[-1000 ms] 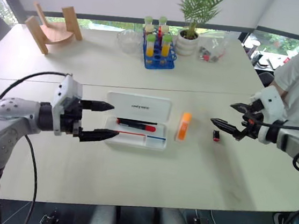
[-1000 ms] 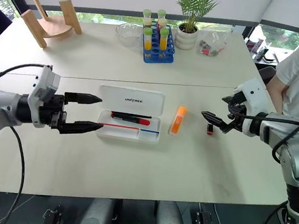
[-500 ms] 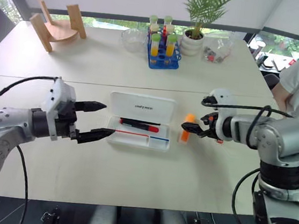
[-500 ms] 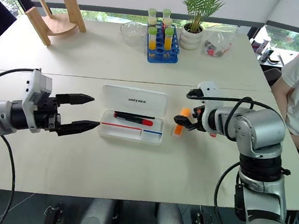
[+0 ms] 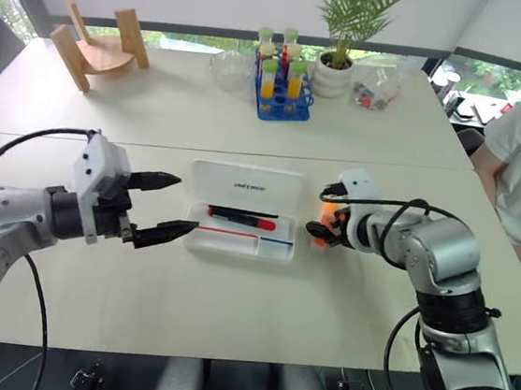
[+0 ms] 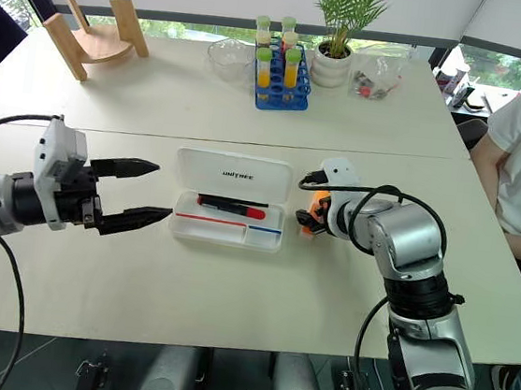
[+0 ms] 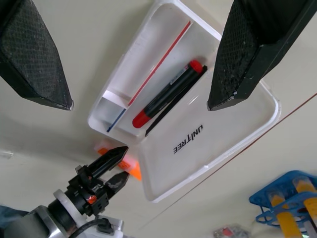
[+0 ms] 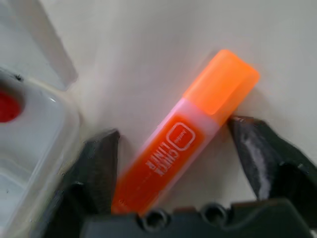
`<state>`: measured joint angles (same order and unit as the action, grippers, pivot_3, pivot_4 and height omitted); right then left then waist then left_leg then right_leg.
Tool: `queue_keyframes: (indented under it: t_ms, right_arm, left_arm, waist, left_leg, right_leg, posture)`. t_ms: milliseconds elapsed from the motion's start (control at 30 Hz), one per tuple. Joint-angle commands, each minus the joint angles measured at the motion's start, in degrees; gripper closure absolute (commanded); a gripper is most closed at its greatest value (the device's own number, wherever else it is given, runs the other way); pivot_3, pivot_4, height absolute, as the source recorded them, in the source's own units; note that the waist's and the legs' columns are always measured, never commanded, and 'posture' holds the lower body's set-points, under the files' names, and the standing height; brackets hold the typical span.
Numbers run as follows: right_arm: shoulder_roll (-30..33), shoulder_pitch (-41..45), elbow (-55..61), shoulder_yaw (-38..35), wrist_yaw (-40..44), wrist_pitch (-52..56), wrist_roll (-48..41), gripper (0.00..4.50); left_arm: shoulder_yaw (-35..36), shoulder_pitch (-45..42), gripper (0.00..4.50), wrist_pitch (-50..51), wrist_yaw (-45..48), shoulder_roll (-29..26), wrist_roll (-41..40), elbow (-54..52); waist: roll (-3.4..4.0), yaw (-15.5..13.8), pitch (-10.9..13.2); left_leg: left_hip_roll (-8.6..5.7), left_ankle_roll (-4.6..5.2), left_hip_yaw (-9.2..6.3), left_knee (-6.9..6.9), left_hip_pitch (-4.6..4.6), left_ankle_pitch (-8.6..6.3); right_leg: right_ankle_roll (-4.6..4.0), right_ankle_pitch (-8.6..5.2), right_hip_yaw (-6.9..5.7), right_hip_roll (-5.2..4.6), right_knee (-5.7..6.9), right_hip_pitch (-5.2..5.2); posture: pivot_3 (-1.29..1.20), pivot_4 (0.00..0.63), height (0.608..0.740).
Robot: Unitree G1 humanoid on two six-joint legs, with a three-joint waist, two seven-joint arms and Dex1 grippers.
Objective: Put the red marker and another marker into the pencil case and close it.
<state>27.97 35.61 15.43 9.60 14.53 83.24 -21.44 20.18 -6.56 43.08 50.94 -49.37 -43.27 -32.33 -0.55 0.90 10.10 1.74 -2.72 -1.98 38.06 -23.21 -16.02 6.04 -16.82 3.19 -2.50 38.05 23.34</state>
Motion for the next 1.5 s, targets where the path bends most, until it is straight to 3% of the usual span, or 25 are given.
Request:
queue_keyframes:
  t_ms: [33, 100, 133, 400, 533, 667, 867, 1100, 1267, 1500]
  right_arm:
    - [1.35, -2.27, 0.24, 1.36, 0.21, 0.92, 1.18, 2.61]
    - [1.58, -2.56, 0.92, 0.83, 0.44, 1.41, 1.14, 3.61]
    - [2.25, -2.90, 1.55, 0.40, 0.68, 1.72, 1.12, 3.72]
    - [17.31, -5.62, 10.79, -4.60, 9.79, -0.33, -2.19, 3.72]
    - [25.82, -5.24, 16.63, -7.02, 21.60, -3.33, -9.51, 3.72]
    - [29.04, -2.79, 20.63, -8.77, 34.01, -12.16, -16.16, 3.72]
    - [18.88, 6.74, 12.22, 8.08, 37.69, -26.40, -7.71, 3.72]
    - [4.42, 12.48, 0.38, 23.01, 38.63, -35.74, 1.80, 3.72]
    - [-2.85, 13.86, -7.13, 28.07, 39.32, -40.36, 7.34, 3.72]
    - [-8.31, 15.16, -13.29, 28.87, 39.13, -43.58, 12.25, 3.72]
  left_arm:
    - [2.67, 0.58, 0.00, -1.79, -0.87, -0.74, 0.05, -1.42]
    - [2.69, 0.74, 0.00, -2.20, -1.20, -0.78, 0.39, -1.39]
    - [2.70, 0.68, 0.00, -2.44, -1.29, -0.84, 0.47, -1.21]
    - [1.88, -0.64, 0.00, -4.38, -1.57, -1.23, 1.76, 1.60]
    - [1.55, -1.77, 0.00, -4.78, -0.87, -1.66, 1.98, 3.82]
    - [0.72, -4.15, 0.00, -3.81, 1.52, -2.89, 0.61, 7.21]
    - [-1.29, -5.90, 0.00, -3.49, 8.28, -6.87, 0.51, 11.55]
    - [0.35, -4.50, 0.00, -2.62, 8.72, -8.51, 0.18, 10.23]
    - [3.63, -0.84, 0.00, -0.66, 7.07, -8.67, -1.05, 6.27]
    - [5.32, 1.78, 0.00, 0.39, 4.81, -7.81, -2.09, 3.69]
  waist:
    - [-0.09, -0.12, -0.05]
    - [-0.11, -0.13, -0.07]
    - [-0.11, -0.16, -0.07]
    - [-0.06, -0.27, -0.02]
    - [0.04, 0.30, 0.04]
    - [0.06, 0.53, 0.05]
    - [-0.02, 1.21, 0.05]
    - [-0.02, 1.54, 0.06]
    - [0.01, 1.53, 0.08]
    - [0.00, 1.57, 0.08]
  left_leg:
    - [0.00, 0.00, 0.00, 0.00, 0.00, 0.00]
    - [-0.01, 0.00, -0.01, 0.00, 0.03, 0.00]
    - [-0.01, 0.00, 0.00, 0.00, 0.06, 0.00]
    - [-0.05, 0.00, -0.02, 0.00, -0.02, 0.00]
    - [0.00, 0.01, 0.01, -0.04, -0.01, -0.01]
    - [0.13, 0.05, -0.02, -0.12, 0.01, -0.03]
    - [0.10, 0.04, 0.04, -0.08, 0.02, -0.03]
    - [0.09, 0.04, 0.00, -0.09, -0.13, -0.02]
    - [0.09, 0.03, 0.02, -0.10, -0.13, -0.02]
    - [0.07, -0.02, 0.01, -0.08, -0.11, 0.01]
  right_leg:
    - [0.00, 0.00, 0.00, -0.01, 0.00, 0.00]
    - [0.00, 0.00, 0.00, -0.01, 0.00, -0.04]
    - [0.00, 0.00, -0.01, -0.01, -0.01, -0.07]
    - [0.00, 0.00, -0.04, -0.07, -0.11, -0.07]
    - [0.00, 0.00, -0.03, -0.02, -0.10, 0.01]
    - [-0.02, -0.02, -0.02, 0.16, -0.09, 0.07]
    - [-0.02, -0.01, -0.02, 0.08, -0.09, 0.06]
    - [-0.02, -0.02, -0.04, 0.05, -0.07, 0.20]
    - [-0.02, -0.02, -0.03, 0.04, -0.03, 0.25]
    - [-0.02, -0.01, -0.05, 0.00, 0.02, 0.22]
  posture:
    - [0.00, 0.150, 0.740]
    - [0.00, 0.150, 0.740]
    - [0.00, 0.150, 0.740]
    - [0.00, 0.150, 0.740]
    - [0.00, 0.150, 0.740]
    - [0.00, 0.150, 0.740]
    - [0.00, 0.150, 0.740]
    - [0.00, 0.150, 0.740]
    - [0.00, 0.150, 0.740]
    - [0.00, 0.150, 0.740]
